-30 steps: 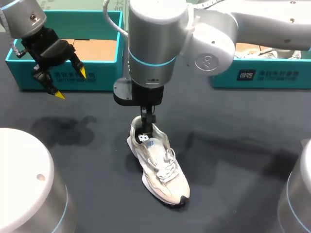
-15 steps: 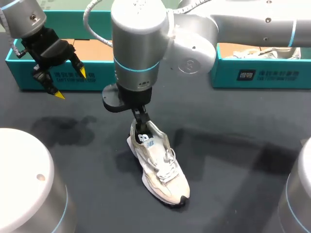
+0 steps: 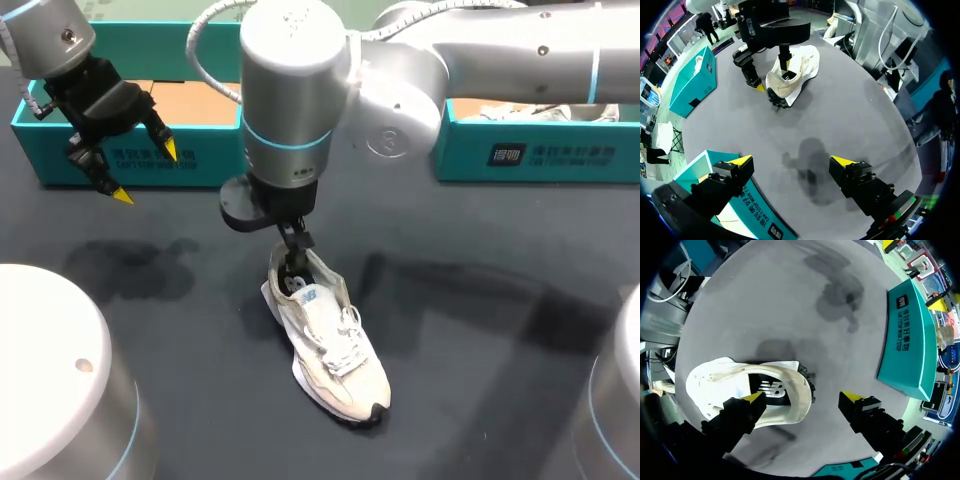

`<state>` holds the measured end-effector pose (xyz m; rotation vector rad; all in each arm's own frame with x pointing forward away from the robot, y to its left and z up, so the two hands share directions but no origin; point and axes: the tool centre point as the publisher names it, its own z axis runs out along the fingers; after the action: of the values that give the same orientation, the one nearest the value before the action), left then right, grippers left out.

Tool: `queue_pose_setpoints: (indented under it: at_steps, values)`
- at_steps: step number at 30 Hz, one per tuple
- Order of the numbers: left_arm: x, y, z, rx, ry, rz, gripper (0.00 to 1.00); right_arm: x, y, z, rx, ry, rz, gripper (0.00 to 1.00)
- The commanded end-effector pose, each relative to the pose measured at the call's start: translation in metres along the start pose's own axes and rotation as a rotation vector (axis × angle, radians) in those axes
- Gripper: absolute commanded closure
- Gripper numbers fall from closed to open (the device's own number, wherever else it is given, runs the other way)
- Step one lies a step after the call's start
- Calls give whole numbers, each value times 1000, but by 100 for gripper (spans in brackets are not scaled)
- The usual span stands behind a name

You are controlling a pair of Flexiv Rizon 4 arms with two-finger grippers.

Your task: Take the shoe out of the shoebox, open the shoe tongue, remove and reinsert the insole, then place the shoe into the shoebox

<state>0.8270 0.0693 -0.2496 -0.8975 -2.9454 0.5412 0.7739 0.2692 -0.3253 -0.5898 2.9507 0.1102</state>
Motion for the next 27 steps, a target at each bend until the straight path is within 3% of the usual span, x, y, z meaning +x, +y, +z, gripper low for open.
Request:
queue_pose_setpoints:
  at_steps: [1, 27]
  values:
    - [1, 0, 0, -3, 0, 0, 0, -2, -3, 7, -4, -1, -9, 0]
    - [1, 0, 0, -3, 0, 0, 0, -14, -10, 53, -14, 48, -42, 3]
